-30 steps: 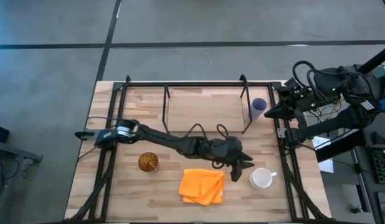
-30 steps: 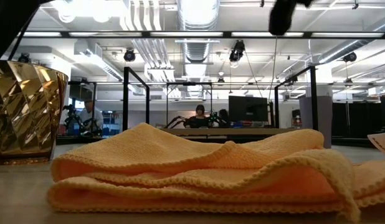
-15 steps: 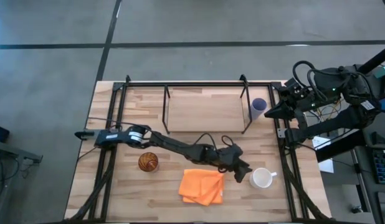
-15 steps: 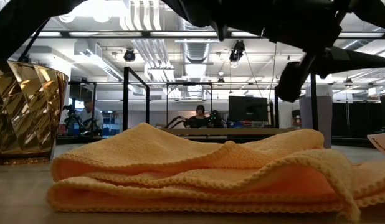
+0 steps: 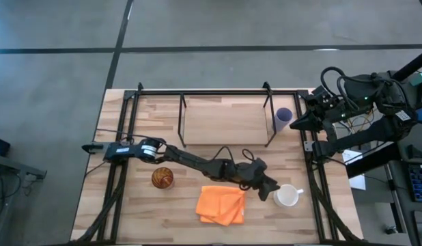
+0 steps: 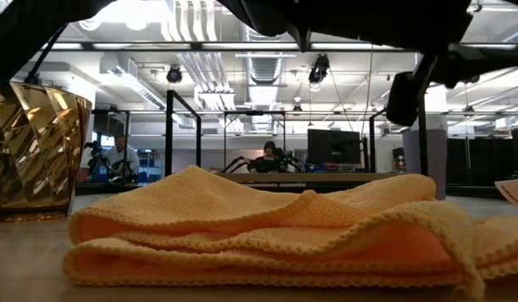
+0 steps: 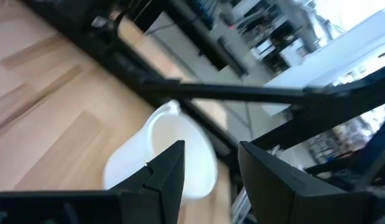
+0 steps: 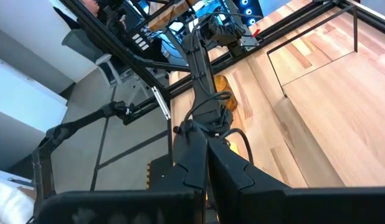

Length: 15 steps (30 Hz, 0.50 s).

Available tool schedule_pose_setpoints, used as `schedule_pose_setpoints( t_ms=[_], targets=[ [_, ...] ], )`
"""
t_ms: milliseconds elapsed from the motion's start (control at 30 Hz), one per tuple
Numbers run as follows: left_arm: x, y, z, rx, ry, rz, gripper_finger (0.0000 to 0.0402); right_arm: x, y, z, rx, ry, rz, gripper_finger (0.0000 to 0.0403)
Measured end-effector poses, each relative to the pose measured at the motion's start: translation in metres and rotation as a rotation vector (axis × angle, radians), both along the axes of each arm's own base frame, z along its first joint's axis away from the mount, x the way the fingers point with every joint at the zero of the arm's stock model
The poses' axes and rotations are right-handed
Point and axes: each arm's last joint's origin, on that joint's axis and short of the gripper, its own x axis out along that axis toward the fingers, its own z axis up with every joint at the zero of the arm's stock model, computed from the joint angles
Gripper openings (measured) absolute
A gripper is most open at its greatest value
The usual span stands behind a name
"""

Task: Stack small to large cups/mugs on shelf
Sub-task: Adjust the brown cup

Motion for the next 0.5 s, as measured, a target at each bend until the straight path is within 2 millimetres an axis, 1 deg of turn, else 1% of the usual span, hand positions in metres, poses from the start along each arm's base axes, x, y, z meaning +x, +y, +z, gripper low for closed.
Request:
schedule_pose_setpoints(
  t_ms=[267,367,500],
  targets=[
    [-0.002,0.001,-0.015,0.031,0.128,0.007,0.0136,0.000,0.000,0.000,0.000,0.000,0.000,0.0009],
    [-0.001,0.001,-0.020,0.032,0.134,0.009,0.0136,0.000,0.000,0.000,0.000,0.000,0.000,0.0009],
    [-0.002,0.000,-0.021,0.028,0.136,-0.017,0.0136,0.000,0.000,0.000,0.000,0.000,0.000,0.0009]
  ],
)
